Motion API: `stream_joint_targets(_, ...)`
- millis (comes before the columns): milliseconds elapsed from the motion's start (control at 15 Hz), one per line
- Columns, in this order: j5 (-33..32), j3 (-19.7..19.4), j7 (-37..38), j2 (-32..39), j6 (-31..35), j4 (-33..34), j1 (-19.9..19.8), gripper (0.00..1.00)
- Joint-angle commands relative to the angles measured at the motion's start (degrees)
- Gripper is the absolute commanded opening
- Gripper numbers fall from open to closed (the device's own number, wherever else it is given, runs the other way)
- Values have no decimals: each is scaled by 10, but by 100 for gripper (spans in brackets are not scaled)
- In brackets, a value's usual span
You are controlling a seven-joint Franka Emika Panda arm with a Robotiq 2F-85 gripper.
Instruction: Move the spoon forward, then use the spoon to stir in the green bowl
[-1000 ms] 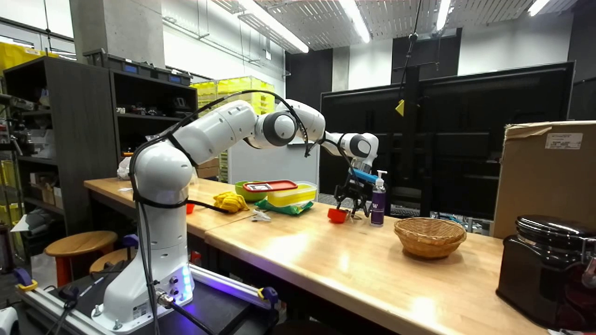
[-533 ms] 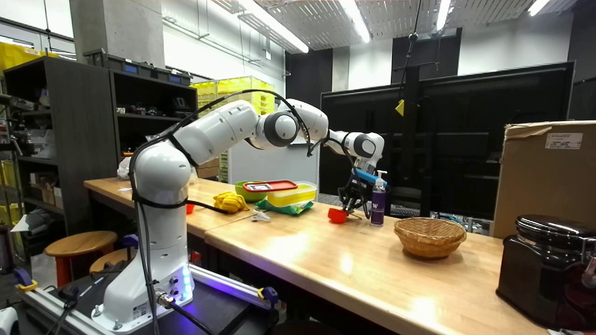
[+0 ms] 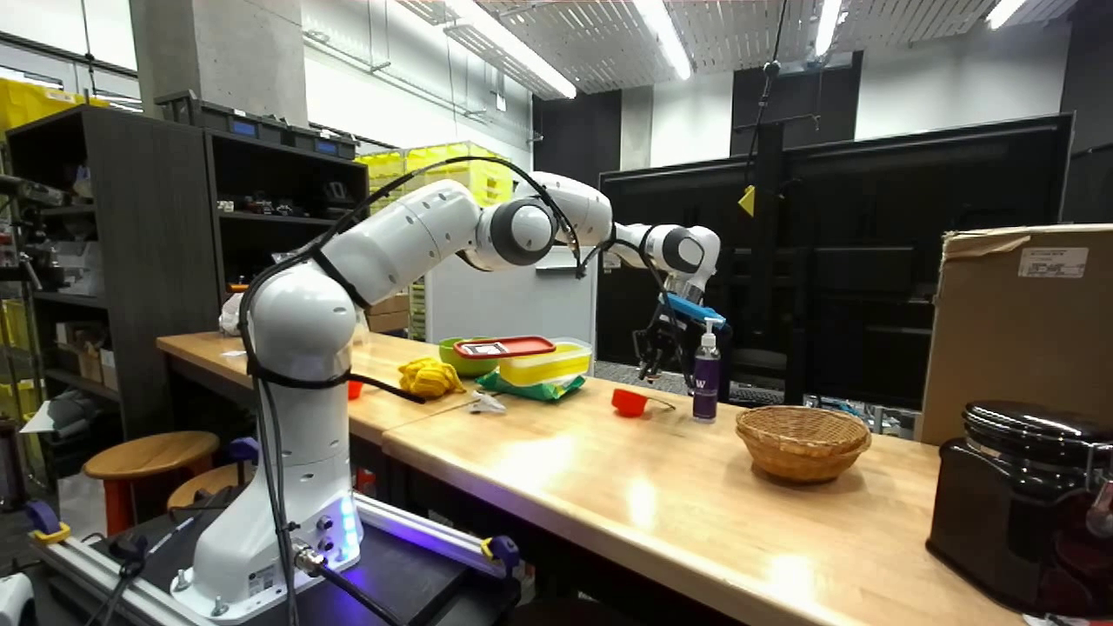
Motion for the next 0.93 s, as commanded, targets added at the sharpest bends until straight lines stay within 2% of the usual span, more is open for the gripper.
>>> stream_joint_targets(0, 0, 4, -24, -51, -42, -10, -2, 4)
stream_joint_targets(200, -3, 8, -83, -105, -99, -30, -2, 4)
stream_joint_targets(400, 20, 13, -83, -162, -151, -59, -1, 4)
stream_joint_targets(600, 92, 15, 5, -233, -169, -138, 1, 4)
stream_joint_targets(867, 175, -3, 132, -308, -104, -242, 19, 4)
